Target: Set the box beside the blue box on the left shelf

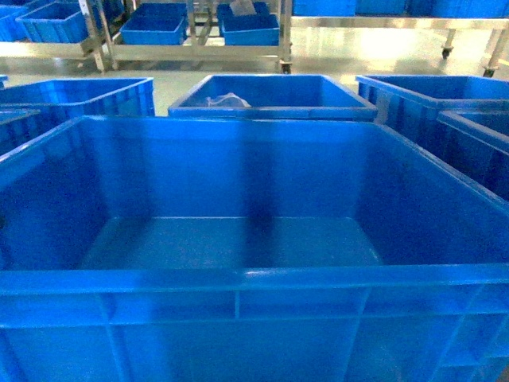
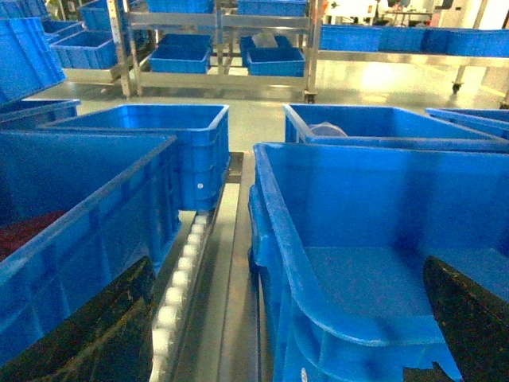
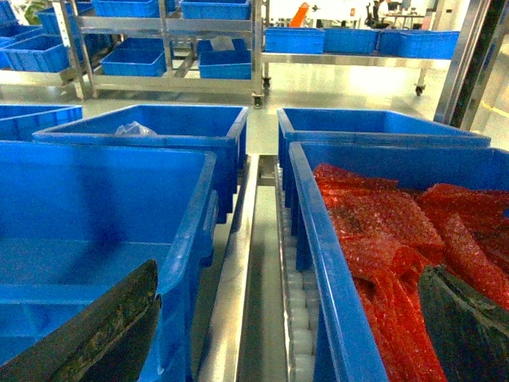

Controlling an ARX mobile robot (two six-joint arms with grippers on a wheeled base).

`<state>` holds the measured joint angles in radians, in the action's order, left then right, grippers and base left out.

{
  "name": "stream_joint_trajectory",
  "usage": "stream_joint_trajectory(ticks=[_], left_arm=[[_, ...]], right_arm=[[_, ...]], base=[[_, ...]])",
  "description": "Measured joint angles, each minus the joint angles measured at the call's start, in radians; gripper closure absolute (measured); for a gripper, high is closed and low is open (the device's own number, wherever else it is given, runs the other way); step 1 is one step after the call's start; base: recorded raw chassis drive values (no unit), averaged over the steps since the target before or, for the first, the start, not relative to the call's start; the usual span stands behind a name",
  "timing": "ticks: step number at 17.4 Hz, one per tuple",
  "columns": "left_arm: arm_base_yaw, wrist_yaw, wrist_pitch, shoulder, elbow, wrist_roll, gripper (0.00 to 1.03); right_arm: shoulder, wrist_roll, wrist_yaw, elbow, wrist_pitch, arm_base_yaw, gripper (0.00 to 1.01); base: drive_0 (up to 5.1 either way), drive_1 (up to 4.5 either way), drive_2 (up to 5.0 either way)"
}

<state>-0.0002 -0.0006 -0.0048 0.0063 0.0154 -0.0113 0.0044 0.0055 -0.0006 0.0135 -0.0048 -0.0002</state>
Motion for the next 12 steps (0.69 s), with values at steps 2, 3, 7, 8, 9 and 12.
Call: stream_joint_trajectory(ticks=[2,3,7,8,9,12], left_arm=[[0.0,0.0,0.0,0.0,0.0,0.0,0.05],[0.0,0.0,0.0,0.0,0.0,0.0,0.05],[0.0,0.0,0.0,0.0,0.0,0.0,0.05],[0.0,0.0,0.0,0.0,0.0,0.0,0.05],[0.0,0.0,0.0,0.0,0.0,0.0,0.05],[0.0,0.0,0.0,0.0,0.0,0.0,0.05]], right_arm=[[0.0,0.0,0.0,0.0,0.0,0.0,0.03],[0.0,0.0,0.0,0.0,0.0,0.0,0.03],[0.0,0.0,0.0,0.0,0.0,0.0,0.03],[0.0,0.0,0.0,0.0,0.0,0.0,0.03],[0.0,0.0,0.0,0.0,0.0,0.0,0.03],[0.0,0.0,0.0,0.0,0.0,0.0,0.03]], base=[[0.0,0.0,0.0],[0.0,0.0,0.0],[0.0,0.0,0.0],[0.0,0.0,0.0],[0.0,0.0,0.0],[0.0,0.0,0.0]])
